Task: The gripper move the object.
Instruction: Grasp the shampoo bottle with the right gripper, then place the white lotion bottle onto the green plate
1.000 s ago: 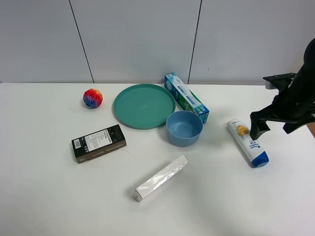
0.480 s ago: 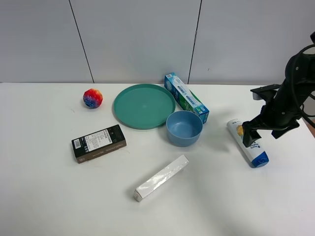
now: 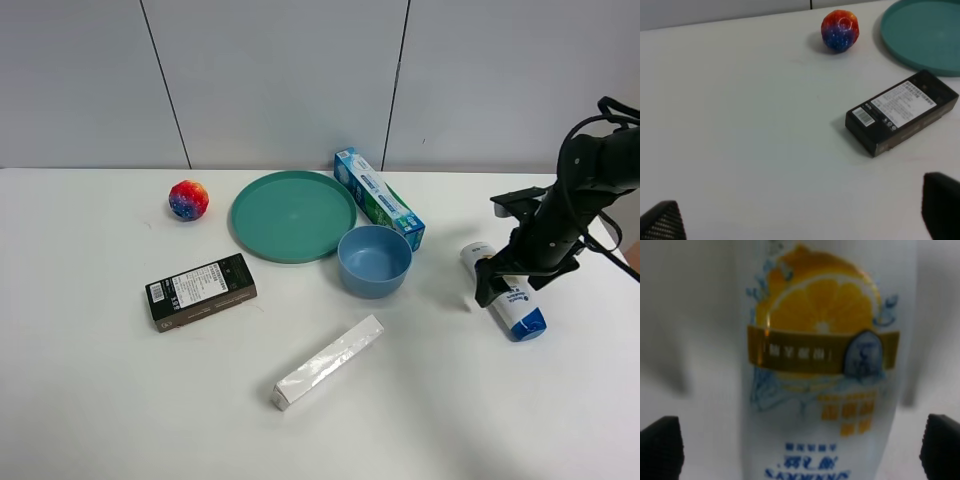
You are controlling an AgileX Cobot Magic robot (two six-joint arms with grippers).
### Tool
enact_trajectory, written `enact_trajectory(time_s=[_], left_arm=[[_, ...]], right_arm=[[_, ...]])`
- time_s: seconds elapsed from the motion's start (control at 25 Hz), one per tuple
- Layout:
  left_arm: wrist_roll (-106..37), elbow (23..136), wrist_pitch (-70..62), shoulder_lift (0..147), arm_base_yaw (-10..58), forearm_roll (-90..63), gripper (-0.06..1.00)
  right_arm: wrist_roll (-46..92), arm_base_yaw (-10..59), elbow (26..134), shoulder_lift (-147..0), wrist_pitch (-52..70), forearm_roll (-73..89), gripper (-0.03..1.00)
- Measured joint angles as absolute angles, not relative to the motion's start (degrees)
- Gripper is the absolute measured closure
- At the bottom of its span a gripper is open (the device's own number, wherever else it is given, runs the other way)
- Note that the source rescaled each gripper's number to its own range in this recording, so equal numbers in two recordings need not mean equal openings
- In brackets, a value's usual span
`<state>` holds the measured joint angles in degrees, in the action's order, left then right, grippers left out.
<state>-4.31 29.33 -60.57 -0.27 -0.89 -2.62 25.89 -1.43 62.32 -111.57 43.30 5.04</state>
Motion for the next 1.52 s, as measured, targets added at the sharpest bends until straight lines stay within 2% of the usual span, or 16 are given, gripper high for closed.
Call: enact_trajectory(time_s=[0.32, 0.44, 0.64, 0.76, 0.88, 1.04, 1.52], left_arm=[[-4.3, 29.3, -60.6, -0.3, -0.9, -2.6, -0.06], [-4.3, 29.3, -60.6, -0.3, -0.9, -2.6, -0.06], [-4.3, 29.3, -60.6, -0.3, -0.9, -2.6, -0.06], [-4.3, 29.3, -60.6, -0.3, -0.9, -2.6, -0.06], [-4.3, 29.3, -60.6, -0.3, -0.9, -2.6, -0.06], [-4.3, 29.3, -60.6, -0.3, -0.9, -2.6, -0.06], [-4.3, 29.3, -60.6, -0.3, -0.9, -2.6, -0.06]], right_arm=[[28.0, -1.4, 62.3, -113.9, 40.6, 8.2, 0.12], [28.1, -1.4, 62.3, -114.0, 40.4, 8.2, 0.18], [27.4, -1.4, 62.3, -114.1, 39.7, 8.3, 0.42], [27.3, -1.4, 62.3, -114.1, 39.6, 8.3, 0.62], [27.2, -1.4, 62.3, -114.1, 39.6, 8.3, 0.79], [27.2, -1.4, 62.3, -114.1, 39.6, 8.3, 0.95], [27.1, -1.4, 62.3, -114.1, 39.6, 8.2, 0.96]])
